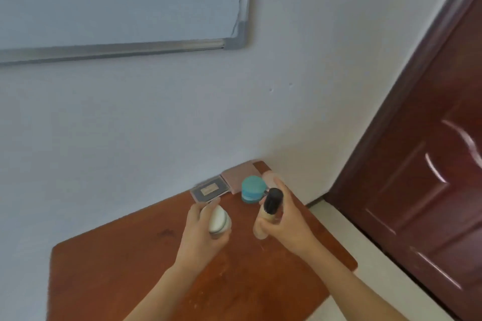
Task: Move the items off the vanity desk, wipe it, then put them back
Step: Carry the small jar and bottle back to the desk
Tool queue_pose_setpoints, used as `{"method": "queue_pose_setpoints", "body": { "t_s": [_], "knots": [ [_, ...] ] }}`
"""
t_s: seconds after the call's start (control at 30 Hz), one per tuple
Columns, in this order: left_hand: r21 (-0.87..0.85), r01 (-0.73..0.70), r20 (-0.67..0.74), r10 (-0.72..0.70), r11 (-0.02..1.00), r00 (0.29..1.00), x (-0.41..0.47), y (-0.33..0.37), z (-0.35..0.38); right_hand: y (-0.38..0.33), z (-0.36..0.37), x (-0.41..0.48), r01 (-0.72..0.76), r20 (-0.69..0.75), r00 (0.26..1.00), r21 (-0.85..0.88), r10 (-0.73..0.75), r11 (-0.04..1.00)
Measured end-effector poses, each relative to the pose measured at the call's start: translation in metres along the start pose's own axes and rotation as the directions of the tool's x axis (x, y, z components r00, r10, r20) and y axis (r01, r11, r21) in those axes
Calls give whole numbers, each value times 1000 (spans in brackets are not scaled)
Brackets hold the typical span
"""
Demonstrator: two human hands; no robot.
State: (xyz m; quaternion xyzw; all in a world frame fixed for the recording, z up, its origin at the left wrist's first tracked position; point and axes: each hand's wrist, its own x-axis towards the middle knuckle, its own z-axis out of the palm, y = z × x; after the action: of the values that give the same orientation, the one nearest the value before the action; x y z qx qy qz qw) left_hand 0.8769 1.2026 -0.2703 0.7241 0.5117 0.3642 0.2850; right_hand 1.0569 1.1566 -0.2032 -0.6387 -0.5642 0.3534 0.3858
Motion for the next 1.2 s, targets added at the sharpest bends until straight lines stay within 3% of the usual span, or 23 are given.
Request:
{"method": "queue_pose_setpoints", "body": {
  "t_s": [0.17, 0.37, 0.63, 0.9, 1.07, 1.2],
  "knots": [
    [-104, -156, 195, 174, 982, 965, -27, 39, 37, 16, -36, -89, -97, -235, 969, -58, 81, 994],
    [-248, -308, 424, 389, 918, 818, -84, 118, 101, 32, -97, -209, -220, -484, 859, -54, 167, 974],
    [-468, -380, 592, 603, 797, 534, -257, 267, 226, 60, -169, -464, -382, -773, 537, 135, 338, 914],
    [-733, -358, 612, 790, 578, 23, -453, 384, 304, 84, -185, -686, -478, -903, 120, 312, 413, 821],
    [-801, -309, 557, 828, 513, -68, -515, 433, 340, 98, -197, -760, -542, -901, -106, 407, 420, 735],
    [-808, -296, 557, 824, 510, -100, -549, 459, 374, 112, -223, -787, -559, -898, -163, 426, 410, 711]
  ]
}}
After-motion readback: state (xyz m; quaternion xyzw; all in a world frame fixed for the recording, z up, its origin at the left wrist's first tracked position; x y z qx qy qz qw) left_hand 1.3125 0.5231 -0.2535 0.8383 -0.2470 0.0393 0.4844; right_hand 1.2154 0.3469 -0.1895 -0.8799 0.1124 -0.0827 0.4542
